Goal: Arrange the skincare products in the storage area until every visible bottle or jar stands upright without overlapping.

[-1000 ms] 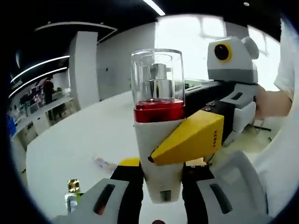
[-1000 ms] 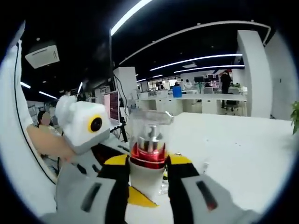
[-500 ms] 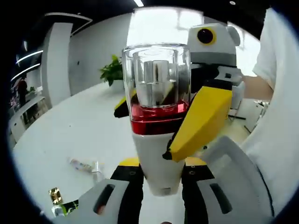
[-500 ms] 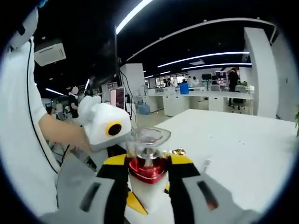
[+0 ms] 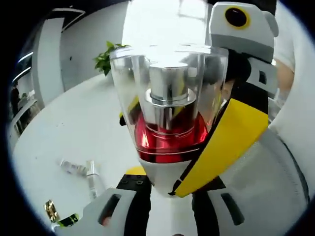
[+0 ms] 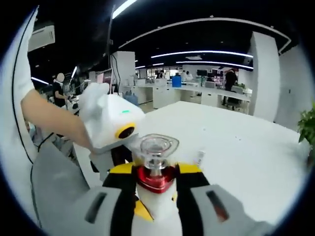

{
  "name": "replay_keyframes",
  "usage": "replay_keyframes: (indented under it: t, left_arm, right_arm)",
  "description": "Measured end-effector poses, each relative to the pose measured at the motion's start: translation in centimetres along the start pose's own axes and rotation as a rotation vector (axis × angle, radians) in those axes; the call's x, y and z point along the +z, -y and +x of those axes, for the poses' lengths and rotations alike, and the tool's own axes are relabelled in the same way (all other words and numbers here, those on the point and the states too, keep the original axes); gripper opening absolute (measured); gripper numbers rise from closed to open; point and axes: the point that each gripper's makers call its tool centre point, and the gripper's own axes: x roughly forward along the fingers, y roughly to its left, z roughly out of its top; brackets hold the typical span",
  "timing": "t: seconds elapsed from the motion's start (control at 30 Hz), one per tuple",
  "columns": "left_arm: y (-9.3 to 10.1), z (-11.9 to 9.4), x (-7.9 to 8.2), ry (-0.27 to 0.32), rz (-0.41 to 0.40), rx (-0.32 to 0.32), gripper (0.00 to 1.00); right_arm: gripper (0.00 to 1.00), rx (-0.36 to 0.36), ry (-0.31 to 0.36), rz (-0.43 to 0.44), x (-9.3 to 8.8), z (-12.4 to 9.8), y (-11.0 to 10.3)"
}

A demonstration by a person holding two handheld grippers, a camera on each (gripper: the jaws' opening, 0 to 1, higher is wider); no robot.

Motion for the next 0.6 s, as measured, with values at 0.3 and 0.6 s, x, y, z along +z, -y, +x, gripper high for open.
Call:
replay_keyframes:
  t: [0.3,0.6]
  left_arm:
    - [-1.5,1.6,-2.3,-0.041,-0.005,0.013,0.28]
    - [-2.9,2.5,-3.0,-0.046,0.041,0.012,0.28]
  right_arm:
    - [0.3,-0.047,-0.036,0.036,-2.8,1.4,1.2]
    - [0.3,-0.104,-0.062,0.022,-3.8,2.3,2.1]
